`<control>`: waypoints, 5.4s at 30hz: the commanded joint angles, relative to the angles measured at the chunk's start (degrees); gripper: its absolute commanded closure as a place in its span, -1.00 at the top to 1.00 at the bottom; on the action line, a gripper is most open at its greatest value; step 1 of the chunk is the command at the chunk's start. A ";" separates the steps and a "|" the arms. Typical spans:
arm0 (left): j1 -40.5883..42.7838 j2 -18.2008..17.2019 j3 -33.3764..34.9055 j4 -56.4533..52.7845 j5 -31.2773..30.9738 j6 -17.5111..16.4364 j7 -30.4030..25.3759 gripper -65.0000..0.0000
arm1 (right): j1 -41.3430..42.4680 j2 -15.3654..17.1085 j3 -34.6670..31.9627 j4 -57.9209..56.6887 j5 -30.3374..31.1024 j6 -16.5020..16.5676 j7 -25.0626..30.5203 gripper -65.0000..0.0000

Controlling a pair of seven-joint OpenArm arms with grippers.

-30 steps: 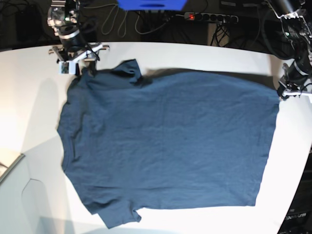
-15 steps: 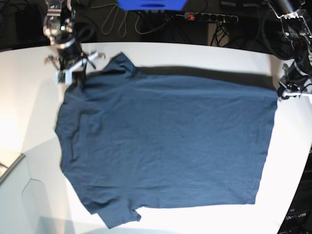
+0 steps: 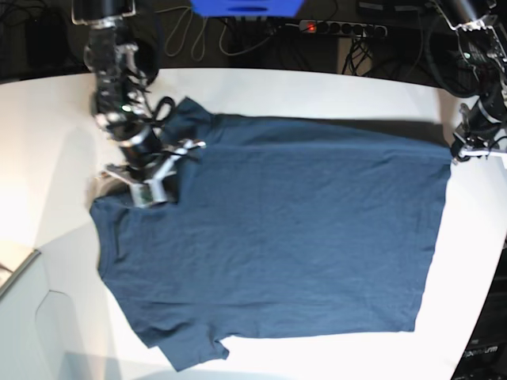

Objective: Layout the t-shirt on the table in an organized manner, then fold the t-shirt properly
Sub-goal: 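Pull the shoulder corner with the right gripper to smooth the shirt, then drag the shirt's shoulder edge with the right gripper away from the left gripper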

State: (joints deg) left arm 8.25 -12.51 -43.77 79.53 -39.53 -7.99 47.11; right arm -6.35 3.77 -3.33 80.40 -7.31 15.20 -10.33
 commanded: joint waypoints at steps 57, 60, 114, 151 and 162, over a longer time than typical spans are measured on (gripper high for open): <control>-0.91 0.60 -0.32 1.13 -0.78 -0.49 -0.91 -1.00 | -8.38 -0.91 11.11 2.37 -1.35 0.40 -0.97 -0.66; -0.91 0.60 -0.23 1.13 -0.78 -0.49 -0.91 -1.00 | -10.49 -0.91 11.11 5.27 -1.35 0.49 -0.97 -0.67; 1.73 1.83 -0.58 4.47 -0.87 -0.49 -0.65 -1.00 | -25.61 -7.77 17.62 15.56 -1.35 3.04 -1.06 -1.00; 8.06 3.41 -4.98 10.89 -0.87 -0.58 -0.56 -1.00 | -38.88 -12.34 22.72 22.68 11.05 3.04 21.18 -1.00; 4.45 4.64 -2.96 11.68 -0.78 -0.58 -0.56 -1.00 | -27.98 -10.67 22.98 22.68 10.96 3.04 21.10 -1.00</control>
State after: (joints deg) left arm 13.19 -7.07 -46.70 90.32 -39.51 -8.12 47.31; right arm -34.22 -7.11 19.51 102.21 3.29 18.22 8.80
